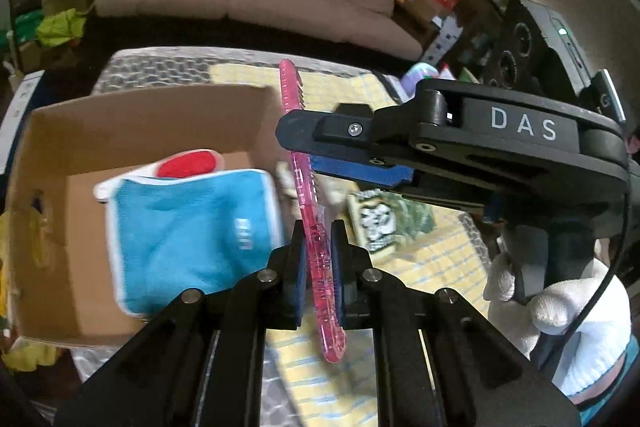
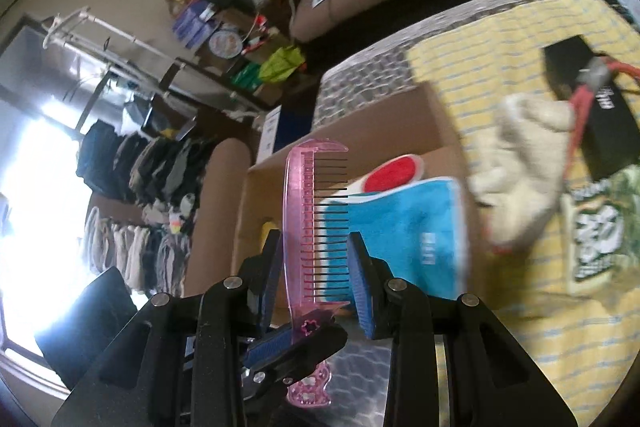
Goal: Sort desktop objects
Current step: 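Carry the pink comb with both grippers over the cardboard box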
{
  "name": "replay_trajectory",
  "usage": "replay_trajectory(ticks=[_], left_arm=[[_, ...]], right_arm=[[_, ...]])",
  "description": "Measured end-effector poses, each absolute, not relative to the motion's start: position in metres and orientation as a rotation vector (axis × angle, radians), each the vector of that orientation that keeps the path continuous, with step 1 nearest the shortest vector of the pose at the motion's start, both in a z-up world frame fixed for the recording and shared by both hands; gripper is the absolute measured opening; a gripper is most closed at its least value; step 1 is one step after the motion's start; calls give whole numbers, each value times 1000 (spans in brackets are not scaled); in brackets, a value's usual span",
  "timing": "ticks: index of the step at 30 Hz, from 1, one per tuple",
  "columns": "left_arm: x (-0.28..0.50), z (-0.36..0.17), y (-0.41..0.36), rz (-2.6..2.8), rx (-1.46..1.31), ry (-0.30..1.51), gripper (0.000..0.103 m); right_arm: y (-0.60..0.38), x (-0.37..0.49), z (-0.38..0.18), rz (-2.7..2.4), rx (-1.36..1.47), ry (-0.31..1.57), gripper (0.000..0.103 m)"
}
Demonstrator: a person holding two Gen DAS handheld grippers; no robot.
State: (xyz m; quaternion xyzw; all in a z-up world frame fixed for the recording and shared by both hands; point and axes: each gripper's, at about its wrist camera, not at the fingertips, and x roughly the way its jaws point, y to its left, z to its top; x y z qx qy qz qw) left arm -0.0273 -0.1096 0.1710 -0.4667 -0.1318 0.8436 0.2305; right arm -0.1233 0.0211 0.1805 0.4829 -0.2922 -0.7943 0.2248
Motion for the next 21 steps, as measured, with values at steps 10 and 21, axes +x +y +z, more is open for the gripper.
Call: replay_trajectory(ticks=[10, 21], left_arm=[[-50, 145, -211, 2373, -1347, -393, 10], [-73, 92, -264, 2370, -1469, -396, 10]], right_arm=[[-85, -175, 155, -2096, 1393, -748, 33], [-148, -215, 98, -2010, 1501, -727, 33]])
